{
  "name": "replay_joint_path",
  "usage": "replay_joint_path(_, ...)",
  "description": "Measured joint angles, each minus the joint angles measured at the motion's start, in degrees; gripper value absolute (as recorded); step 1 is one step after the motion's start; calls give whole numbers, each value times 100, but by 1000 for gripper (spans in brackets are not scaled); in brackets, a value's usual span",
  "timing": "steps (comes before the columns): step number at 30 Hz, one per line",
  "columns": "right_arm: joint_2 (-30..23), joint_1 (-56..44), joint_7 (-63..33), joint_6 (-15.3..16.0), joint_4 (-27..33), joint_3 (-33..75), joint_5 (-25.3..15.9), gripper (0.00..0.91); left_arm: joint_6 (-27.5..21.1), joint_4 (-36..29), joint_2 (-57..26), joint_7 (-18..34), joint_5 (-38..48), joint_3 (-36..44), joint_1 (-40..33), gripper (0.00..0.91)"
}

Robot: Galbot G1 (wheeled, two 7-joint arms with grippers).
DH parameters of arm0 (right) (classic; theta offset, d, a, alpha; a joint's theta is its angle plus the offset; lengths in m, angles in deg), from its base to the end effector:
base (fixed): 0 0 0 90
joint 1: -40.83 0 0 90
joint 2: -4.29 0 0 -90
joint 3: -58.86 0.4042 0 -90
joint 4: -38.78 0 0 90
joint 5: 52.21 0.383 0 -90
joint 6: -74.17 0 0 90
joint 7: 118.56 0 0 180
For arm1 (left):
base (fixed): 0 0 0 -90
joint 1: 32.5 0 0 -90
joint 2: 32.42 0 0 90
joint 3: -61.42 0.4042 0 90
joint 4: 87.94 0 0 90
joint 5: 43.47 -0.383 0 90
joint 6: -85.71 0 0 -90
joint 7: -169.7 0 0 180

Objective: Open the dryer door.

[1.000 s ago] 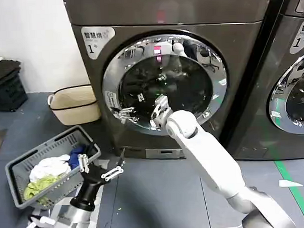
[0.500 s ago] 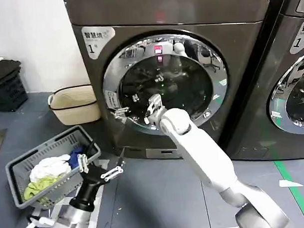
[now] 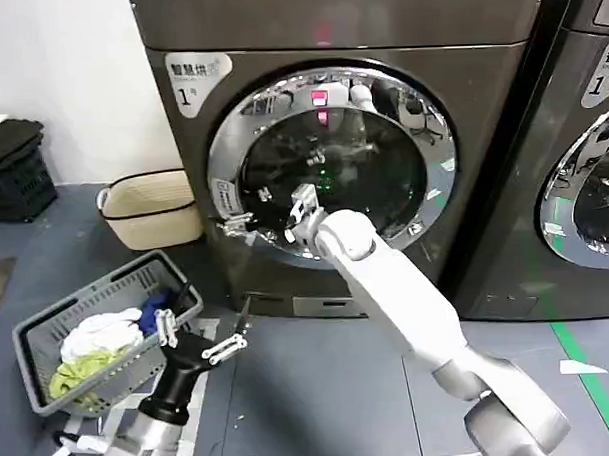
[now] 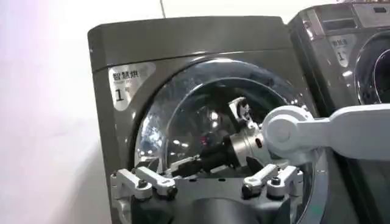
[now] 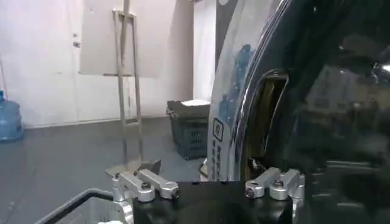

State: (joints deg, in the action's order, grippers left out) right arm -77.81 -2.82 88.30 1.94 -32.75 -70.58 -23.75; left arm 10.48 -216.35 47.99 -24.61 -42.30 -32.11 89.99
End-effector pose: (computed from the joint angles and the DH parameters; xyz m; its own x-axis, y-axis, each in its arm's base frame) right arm 0.5933 0.1564 -0.1782 -0.4946 -0.8652 0.0825 -0.8691 0.4918 -0.0526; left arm 0.1663 0.0459 -0.2966 -0.8933 0.3330 -0.3018 0.2688 0.9340 0.2352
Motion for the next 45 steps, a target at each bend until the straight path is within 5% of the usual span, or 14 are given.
replay_joint_path(21,69,55,210,-23,-161,-197,108,907,-1,4,-79,-4,6,-80,79,907)
replay_joint_path(45,691,-270,162,308,-1487,-538,849,907,-455,-56,-381,-129,1150,-1072,398,907)
